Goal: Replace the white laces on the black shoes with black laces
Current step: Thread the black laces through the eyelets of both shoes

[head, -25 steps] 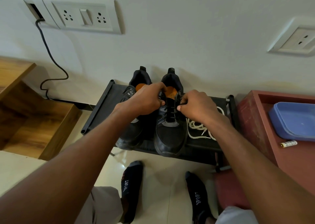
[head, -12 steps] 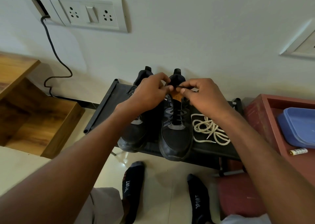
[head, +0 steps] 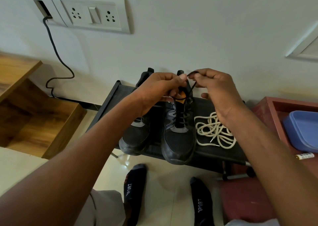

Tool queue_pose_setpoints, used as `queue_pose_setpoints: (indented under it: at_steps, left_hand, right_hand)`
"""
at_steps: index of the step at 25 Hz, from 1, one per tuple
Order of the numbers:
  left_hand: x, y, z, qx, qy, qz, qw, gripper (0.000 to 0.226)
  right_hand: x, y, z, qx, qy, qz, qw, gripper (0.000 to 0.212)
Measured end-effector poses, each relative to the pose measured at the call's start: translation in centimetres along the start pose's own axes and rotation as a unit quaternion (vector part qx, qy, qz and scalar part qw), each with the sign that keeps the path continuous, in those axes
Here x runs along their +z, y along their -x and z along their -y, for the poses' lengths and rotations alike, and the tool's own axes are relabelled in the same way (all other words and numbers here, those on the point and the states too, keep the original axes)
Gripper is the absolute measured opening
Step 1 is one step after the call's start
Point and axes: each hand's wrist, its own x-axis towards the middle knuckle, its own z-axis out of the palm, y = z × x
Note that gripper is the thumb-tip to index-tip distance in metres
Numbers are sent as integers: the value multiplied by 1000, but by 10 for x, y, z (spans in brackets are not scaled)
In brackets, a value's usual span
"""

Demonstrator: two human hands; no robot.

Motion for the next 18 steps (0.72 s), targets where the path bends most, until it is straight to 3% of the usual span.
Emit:
queue_pose_setpoints:
  at_steps: [3, 5, 7, 9, 11, 12, 14, 16, 18]
  left_hand:
    - [-9, -1, 2, 7, 5, -62, 998, 32]
    - [-11, -1, 3, 7, 7, -72, 997, 33]
    - [-7, -2, 3, 6, -13, -61, 998, 30]
    - [-4, -2, 3, 2, -26, -43, 999, 30]
    - [-4, 0, 1, -2, -58, -2, 998, 31]
    - [-3, 2, 0, 2, -95, 35, 995, 32]
    - [3, 8, -2, 9, -202, 126, 971, 32]
    - [9, 12, 0, -1, -296, 201, 934, 27]
    - [7, 13, 0, 2, -323, 195, 926, 20]
  right_hand:
    - [-15, -3, -2, 111, -126, -12, 986, 19]
    - [-21, -8, -11, 116, 61, -63, 989, 18]
    - [-22, -11, -24, 82, 276, -65, 955, 18]
    - [-16, -9, -33, 52, 385, -56, 920, 15]
    - [-15, -9, -36, 3, 424, -99, 900, 13]
    - [-14, -10, -32, 12, 362, -107, 926, 14]
    - [-11, -9, -18, 130, 52, -40, 989, 18]
    - [-10, -7, -10, 202, -177, 35, 963, 20]
    - [-11, -9, -9, 193, -258, 47, 945, 17]
